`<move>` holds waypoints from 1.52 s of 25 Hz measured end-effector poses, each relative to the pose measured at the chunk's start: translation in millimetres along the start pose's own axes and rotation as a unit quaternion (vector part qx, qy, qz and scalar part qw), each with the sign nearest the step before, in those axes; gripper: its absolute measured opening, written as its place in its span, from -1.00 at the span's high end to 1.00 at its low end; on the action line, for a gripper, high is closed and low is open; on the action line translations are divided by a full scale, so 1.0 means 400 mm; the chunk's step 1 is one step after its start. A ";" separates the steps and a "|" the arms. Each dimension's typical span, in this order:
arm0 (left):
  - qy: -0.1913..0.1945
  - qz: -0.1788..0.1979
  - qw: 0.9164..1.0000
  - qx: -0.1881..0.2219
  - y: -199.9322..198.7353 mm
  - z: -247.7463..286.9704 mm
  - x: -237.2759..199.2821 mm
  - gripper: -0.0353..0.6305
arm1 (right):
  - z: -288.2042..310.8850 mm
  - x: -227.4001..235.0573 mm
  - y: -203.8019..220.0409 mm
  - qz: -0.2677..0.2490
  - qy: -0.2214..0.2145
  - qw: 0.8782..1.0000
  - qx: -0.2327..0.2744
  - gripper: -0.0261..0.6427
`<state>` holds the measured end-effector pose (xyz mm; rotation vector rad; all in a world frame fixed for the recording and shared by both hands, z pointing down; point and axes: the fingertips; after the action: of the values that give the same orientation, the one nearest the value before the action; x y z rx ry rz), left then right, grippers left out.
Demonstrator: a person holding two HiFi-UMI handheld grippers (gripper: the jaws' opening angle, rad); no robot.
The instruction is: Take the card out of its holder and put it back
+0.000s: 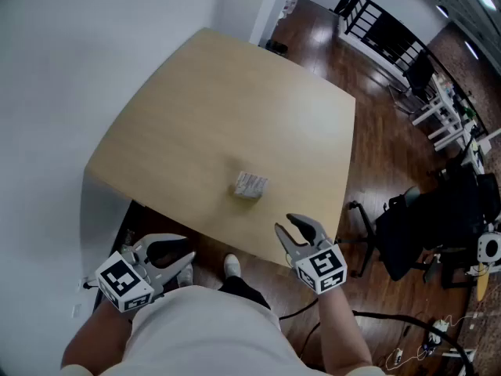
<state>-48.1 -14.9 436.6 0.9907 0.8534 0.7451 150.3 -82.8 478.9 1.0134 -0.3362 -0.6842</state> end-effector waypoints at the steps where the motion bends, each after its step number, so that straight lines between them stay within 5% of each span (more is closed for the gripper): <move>1: -0.006 -0.004 1.000 0.006 -0.012 0.009 -0.002 0.60 | 0.022 0.027 -0.001 -0.005 -0.007 1.000 -0.004 0.51; 10: -0.045 -0.038 0.998 0.026 -0.070 0.073 -0.010 0.60 | 0.225 0.187 0.034 -0.032 -0.084 0.995 -0.034 0.50; 23: -0.101 -0.068 0.992 0.029 -0.065 0.098 -0.016 0.60 | 0.369 0.194 0.105 -0.036 -0.205 0.976 -0.069 0.50; 38: -0.115 -0.071 0.991 0.023 -0.055 0.106 -0.035 0.61 | 0.380 0.173 0.112 -0.036 -0.236 0.969 -0.063 0.81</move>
<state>-14.7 -51.4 432.5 1.0240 0.7341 0.4808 134.0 -213.8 590.4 0.7351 -0.6631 -1.0007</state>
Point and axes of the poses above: the fingertips, and each gripper's own axes: z forward along the fingers, x to its right, y out of its underside, and after that the axes turned 1 degree about z, right-handed
